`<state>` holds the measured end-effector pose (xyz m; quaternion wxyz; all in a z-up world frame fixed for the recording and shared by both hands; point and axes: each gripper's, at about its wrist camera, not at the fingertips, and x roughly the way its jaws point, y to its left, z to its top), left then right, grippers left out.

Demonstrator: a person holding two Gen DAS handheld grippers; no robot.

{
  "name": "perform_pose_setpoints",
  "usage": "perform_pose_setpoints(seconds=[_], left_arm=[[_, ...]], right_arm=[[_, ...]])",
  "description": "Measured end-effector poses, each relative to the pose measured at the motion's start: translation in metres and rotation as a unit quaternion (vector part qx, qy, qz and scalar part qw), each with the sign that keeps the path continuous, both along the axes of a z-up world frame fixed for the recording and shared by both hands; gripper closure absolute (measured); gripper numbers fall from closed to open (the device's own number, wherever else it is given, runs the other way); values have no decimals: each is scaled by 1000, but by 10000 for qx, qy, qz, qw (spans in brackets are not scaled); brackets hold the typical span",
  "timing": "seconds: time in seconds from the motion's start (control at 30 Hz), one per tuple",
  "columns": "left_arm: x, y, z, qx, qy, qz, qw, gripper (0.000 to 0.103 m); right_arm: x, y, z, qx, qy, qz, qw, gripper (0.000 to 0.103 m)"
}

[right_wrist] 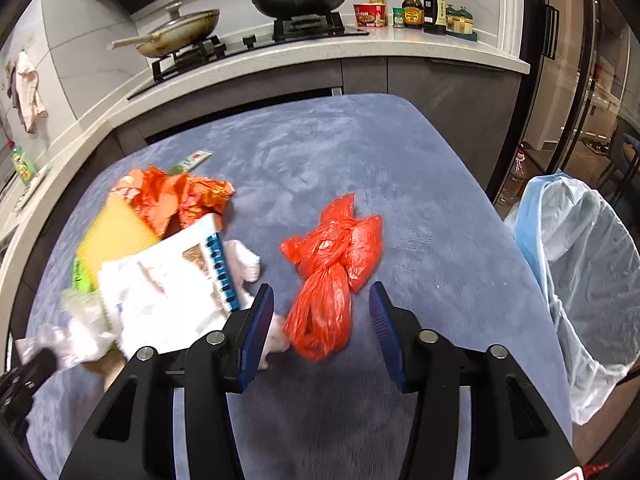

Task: Collect trash
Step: 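Grasp the red plastic bag with the right tool while the left tool grasps clear plastic wrap, then carry the red bag and plastic wrap over the bin and release both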

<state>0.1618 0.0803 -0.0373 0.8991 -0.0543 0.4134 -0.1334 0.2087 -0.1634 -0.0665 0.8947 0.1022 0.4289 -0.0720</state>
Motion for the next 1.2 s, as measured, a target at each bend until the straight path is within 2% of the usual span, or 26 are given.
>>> perform_pose_setpoints(seconds=[0.03,0.2,0.27,0.47,0.73,1.03,1.2], left_arm=[[0,1,1,-11,2,0,10000,103],[-5,4,7,-4,-40,-15,10000,103],[-6,4,9,4,-59,-12,10000,103],[-15,-5,17,-49,-117,-139,9998,103],[-36,-42,39,-148,-339,-577,9976,103],[-53,-123,51,-218,-339,-1338,9902,103],[-54,-192,53,-242,-373,-1958,9796,103]], right_arm=[[2,-1,-3,-2,30,-13,10000,59],[7,-6,-15,78,200,-18,9998,91],[3,-8,-14,105,164,-12,9998,95],[-24,-18,7,178,-109,-119,9997,97],[-87,-52,41,288,-447,-354,9980,97],[-150,-106,54,217,-593,-872,9942,97],[-172,-149,56,188,-626,-1280,9896,97]])
